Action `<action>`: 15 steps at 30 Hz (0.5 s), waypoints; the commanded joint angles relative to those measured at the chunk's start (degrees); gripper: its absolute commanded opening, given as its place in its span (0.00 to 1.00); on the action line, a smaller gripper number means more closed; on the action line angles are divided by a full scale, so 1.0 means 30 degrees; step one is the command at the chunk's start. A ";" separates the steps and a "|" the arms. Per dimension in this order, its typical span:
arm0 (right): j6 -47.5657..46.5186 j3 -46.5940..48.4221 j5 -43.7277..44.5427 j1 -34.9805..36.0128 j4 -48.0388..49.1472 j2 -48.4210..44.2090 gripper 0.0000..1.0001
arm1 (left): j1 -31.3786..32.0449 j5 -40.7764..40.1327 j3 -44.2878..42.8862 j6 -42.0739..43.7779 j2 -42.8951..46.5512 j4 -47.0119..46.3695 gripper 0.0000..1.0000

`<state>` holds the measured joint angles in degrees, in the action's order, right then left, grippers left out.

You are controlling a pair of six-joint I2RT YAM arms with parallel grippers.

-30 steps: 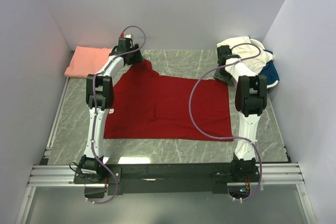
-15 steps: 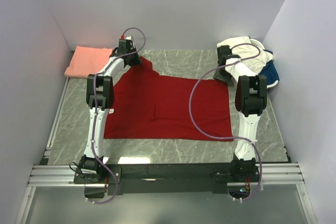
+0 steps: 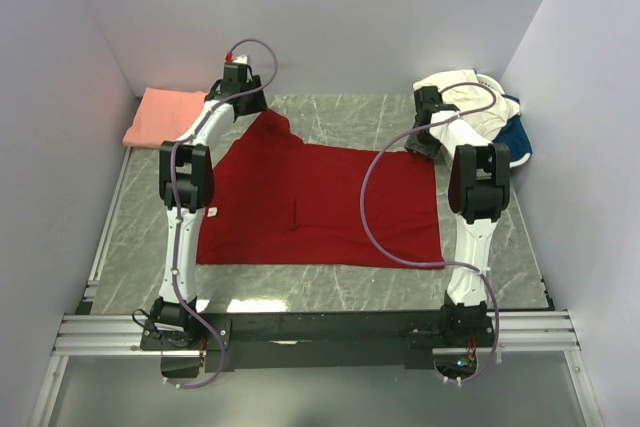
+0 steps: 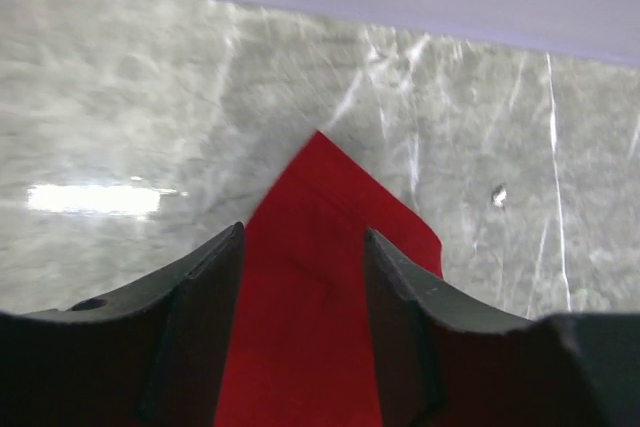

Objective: Fold and stack the t-shirts
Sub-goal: Fold the tshirt

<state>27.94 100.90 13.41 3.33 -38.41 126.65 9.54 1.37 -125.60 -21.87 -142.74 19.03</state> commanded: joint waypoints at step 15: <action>0.0031 -0.0645 -0.1627 -0.0115 0.1261 -0.1787 0.53 | 0.0833 -0.1657 -0.2637 0.0757 -0.2958 0.2916 0.62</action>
<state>27.81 99.85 9.52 3.33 -36.42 125.45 11.79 -3.97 -133.36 -19.00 -149.84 25.30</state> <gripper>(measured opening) 0.530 0.631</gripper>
